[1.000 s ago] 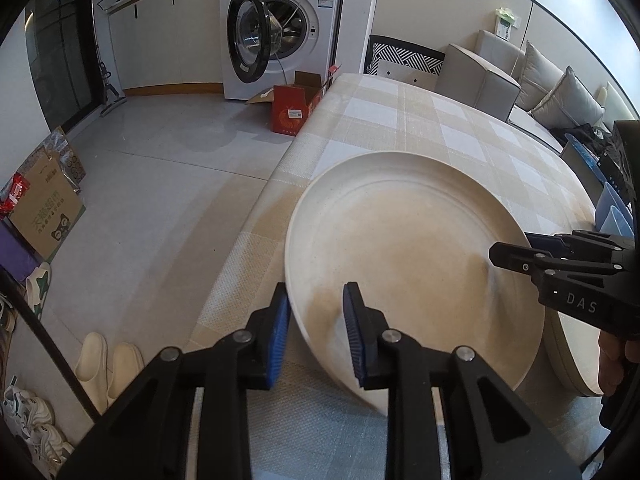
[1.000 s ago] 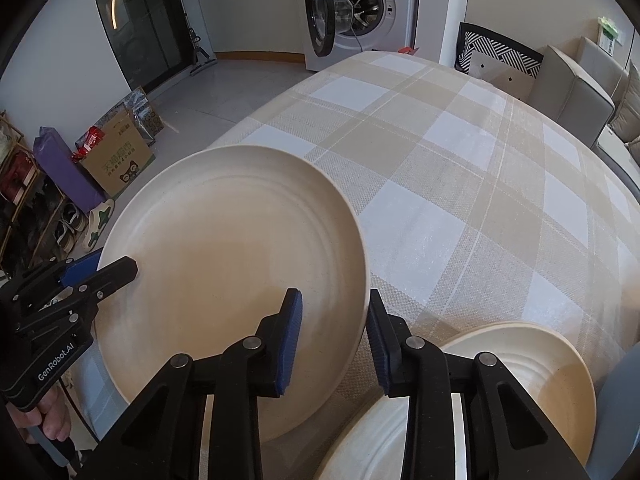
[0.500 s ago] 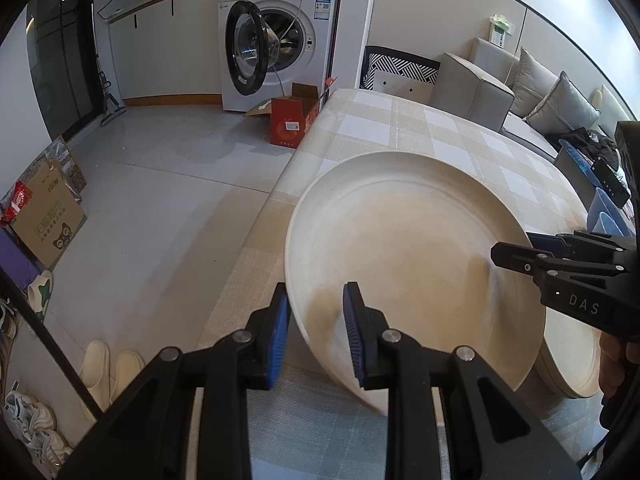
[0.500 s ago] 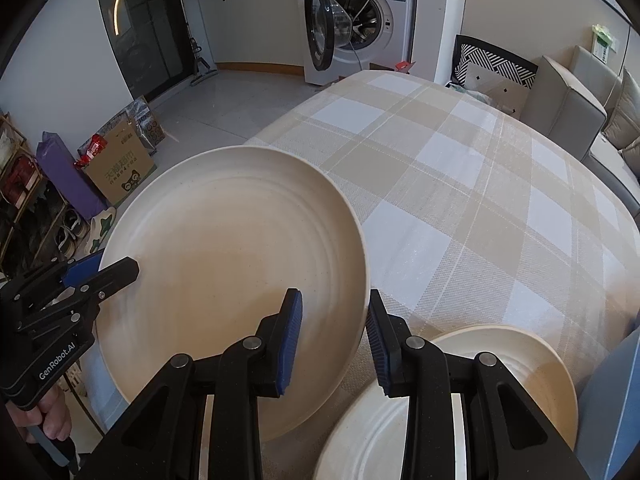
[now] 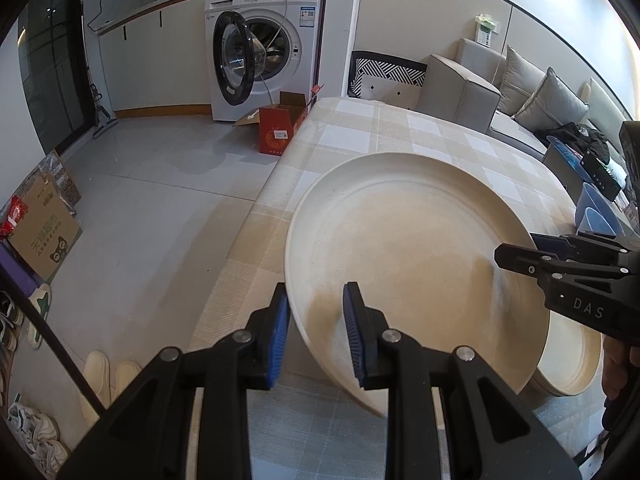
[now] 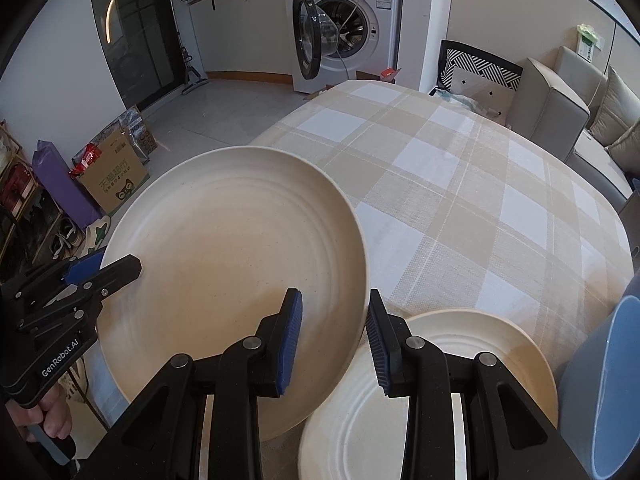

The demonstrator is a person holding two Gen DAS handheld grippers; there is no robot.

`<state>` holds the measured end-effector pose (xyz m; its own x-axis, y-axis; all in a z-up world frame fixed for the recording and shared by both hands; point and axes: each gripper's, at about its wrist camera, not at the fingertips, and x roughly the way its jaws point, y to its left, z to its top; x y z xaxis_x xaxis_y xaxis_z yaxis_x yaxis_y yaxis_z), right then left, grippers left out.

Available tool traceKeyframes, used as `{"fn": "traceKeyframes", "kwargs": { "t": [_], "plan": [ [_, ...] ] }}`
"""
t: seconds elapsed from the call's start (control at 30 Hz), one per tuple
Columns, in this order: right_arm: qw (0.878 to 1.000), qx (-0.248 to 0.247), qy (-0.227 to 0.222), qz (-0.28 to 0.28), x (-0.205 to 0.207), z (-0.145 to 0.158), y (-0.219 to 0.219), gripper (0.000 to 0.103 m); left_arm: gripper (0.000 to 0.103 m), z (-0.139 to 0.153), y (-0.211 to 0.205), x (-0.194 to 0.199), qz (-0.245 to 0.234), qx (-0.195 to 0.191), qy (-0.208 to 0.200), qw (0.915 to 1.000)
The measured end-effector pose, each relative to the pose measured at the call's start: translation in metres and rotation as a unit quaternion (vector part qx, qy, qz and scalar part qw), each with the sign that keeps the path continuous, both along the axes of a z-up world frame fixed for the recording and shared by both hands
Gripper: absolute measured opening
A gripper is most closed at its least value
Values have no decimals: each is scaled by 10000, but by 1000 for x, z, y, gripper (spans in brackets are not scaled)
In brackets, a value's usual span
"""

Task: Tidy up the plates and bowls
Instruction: 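Lift the cream plate with both grippers and carry it over the placed plate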

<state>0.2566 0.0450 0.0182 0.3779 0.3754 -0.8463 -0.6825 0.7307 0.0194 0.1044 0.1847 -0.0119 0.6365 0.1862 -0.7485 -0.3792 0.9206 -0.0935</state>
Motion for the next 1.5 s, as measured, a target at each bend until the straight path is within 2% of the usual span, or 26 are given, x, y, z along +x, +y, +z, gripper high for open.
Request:
{"fn": "traceKeyframes", "kwargs": {
  "t": [0.73, 1.5],
  "plan": [
    [9983, 61, -22, -572, -14, 14, -71, 32, 25, 15, -51, 13, -601, 95, -63, 9981],
    [9936, 59, 123, -1118, -33, 1, -128, 32, 25, 6, -93, 29, -1145, 124, 88, 9933]
  ]
}}
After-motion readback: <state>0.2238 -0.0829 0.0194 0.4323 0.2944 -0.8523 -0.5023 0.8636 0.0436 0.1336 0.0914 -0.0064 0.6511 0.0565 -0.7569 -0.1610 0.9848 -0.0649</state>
